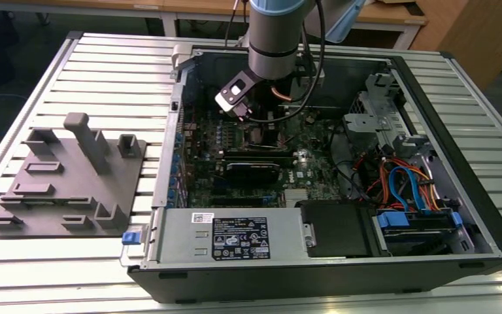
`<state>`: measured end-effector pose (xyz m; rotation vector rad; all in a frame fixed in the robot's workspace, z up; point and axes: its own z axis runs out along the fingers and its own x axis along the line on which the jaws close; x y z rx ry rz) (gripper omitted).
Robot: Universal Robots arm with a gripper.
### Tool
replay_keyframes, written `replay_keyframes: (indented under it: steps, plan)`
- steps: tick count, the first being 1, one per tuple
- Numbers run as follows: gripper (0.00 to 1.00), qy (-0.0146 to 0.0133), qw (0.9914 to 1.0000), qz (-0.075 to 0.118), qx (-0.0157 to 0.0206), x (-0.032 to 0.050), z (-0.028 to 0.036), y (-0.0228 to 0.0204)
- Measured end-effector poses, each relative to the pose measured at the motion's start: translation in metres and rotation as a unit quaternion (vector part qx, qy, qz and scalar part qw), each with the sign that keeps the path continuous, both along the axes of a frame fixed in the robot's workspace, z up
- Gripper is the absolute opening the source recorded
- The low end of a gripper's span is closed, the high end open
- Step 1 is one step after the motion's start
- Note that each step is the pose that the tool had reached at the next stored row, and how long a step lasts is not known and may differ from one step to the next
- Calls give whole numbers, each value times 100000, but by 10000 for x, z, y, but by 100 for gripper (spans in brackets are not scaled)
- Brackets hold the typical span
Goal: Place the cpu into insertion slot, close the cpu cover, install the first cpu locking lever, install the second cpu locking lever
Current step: 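Place the cpu into insertion slot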
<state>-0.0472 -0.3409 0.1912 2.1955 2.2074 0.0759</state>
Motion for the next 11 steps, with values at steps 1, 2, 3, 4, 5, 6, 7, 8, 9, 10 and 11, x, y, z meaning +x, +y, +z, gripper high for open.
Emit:
replay_keyframes:
  steps: [1,2,3,4,5,6,7,8,9,10,11]
  plan:
    - [54,2,100000,2,0,0,0,0]
    - [54,1,100000,-3,1,0,0,0]
    - [54,1,100000,-1,2,0,-1,0]
    - [54,0,100000,0,2,0,-1,0]
    - [54,1,100000,1,0,0,-1,0]
    - [54,2,100000,1,1,0,-2,0]
    - [54,0,100000,0,2,0,-2,0]
    - [54,0,100000,1,2,0,-2,0]
    - [54,1,100000,1,3,0,-3,0]
    - [54,0,100000,0,1,0,-3,0]
    - [54,4,100000,-1,-1,0,-3,0]
